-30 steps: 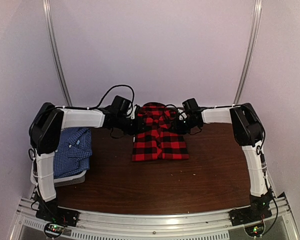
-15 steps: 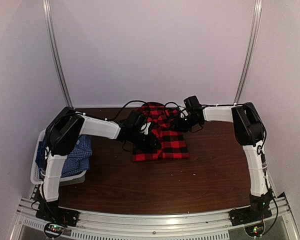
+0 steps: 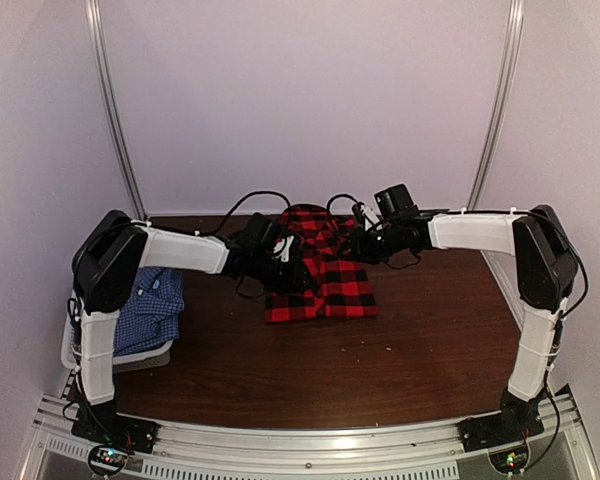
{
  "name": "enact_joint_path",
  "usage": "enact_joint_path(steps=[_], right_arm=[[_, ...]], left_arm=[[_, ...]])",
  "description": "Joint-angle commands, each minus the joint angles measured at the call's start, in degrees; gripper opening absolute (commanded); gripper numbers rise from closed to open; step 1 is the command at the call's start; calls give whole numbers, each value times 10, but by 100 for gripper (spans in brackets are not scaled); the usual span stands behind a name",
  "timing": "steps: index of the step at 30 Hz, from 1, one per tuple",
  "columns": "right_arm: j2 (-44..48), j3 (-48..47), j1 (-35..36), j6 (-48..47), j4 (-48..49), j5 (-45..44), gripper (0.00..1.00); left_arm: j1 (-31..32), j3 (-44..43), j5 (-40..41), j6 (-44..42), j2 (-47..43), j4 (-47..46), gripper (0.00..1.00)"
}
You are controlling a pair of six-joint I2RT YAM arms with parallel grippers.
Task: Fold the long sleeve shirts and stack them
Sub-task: Smooth out the 2/3-rectangle-folded shirt at the center of the board.
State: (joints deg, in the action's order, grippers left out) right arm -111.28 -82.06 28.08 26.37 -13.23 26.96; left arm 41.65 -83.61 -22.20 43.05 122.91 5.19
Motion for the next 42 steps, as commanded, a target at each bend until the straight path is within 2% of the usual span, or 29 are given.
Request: enact_joint_path(steps=[1, 7, 14, 19, 30, 42], right_arm=[[23, 67, 54, 22, 44, -1, 32], [6, 89, 113, 25, 61, -23, 31], [-41, 110, 124, 32, 70, -26, 29], [-37, 128, 126, 37, 77, -33, 29], [94, 186, 118, 51, 65, -90, 29], [207, 337, 47, 62, 65, -111, 29]], left_arm=[[-12, 49, 25, 8, -91, -12, 39], [-29, 148, 28, 24, -156, -35, 39], [-40, 224, 32, 30, -195, -45, 39], [-43, 257, 25, 29, -202, -47, 39], [-43, 312, 22, 35, -219, -71, 39], [-43, 332, 25, 36, -217, -85, 39]])
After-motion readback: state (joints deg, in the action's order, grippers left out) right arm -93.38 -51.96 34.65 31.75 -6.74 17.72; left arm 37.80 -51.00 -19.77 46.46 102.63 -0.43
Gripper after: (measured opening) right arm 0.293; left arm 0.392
